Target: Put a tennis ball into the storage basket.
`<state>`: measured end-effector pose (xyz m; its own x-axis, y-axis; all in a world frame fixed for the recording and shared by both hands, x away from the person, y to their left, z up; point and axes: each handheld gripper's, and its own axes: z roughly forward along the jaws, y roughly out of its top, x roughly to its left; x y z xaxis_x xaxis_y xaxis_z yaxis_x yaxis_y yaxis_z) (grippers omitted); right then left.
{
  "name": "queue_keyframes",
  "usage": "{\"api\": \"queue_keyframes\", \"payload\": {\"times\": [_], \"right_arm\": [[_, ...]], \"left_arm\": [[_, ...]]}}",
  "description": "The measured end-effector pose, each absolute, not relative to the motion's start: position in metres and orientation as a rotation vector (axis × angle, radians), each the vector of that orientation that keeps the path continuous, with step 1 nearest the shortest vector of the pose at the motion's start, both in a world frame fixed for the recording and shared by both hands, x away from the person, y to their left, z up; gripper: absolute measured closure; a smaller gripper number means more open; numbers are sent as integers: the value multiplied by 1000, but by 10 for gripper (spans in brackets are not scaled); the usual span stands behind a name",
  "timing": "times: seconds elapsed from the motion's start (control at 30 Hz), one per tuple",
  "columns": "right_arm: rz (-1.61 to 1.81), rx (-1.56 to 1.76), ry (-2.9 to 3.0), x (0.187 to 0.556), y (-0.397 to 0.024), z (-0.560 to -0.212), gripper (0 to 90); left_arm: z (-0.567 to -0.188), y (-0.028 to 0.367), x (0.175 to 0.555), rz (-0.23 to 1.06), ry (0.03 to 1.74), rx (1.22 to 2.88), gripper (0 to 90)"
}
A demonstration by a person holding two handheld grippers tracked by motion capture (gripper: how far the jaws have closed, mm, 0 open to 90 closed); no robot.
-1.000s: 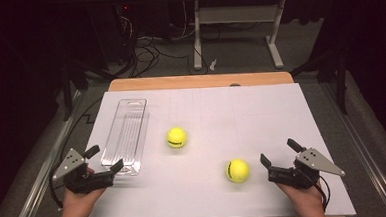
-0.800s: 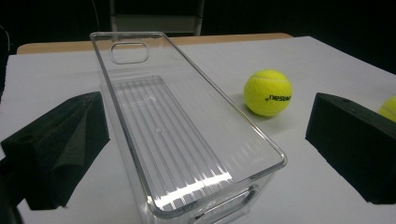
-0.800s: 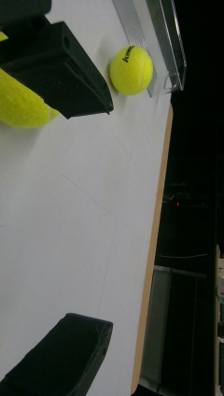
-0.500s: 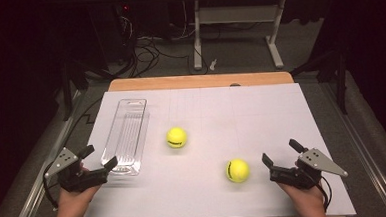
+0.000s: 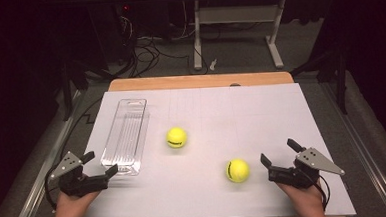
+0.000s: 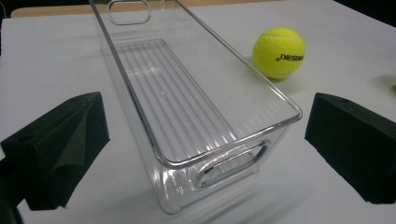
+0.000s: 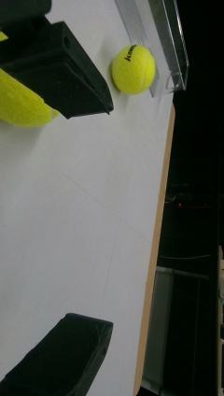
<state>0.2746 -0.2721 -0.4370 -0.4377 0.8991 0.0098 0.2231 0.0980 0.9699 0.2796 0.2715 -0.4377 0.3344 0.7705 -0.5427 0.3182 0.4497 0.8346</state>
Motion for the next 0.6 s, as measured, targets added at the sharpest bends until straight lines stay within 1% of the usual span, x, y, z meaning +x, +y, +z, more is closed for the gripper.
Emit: {"api": "queue_keyframes", "payload": {"times": [0.6], "right_arm": [[1369,1084,1765,274,-271,-437,4]], "left_arm": [[-451,266,280,356,1282,1217,7]]}}
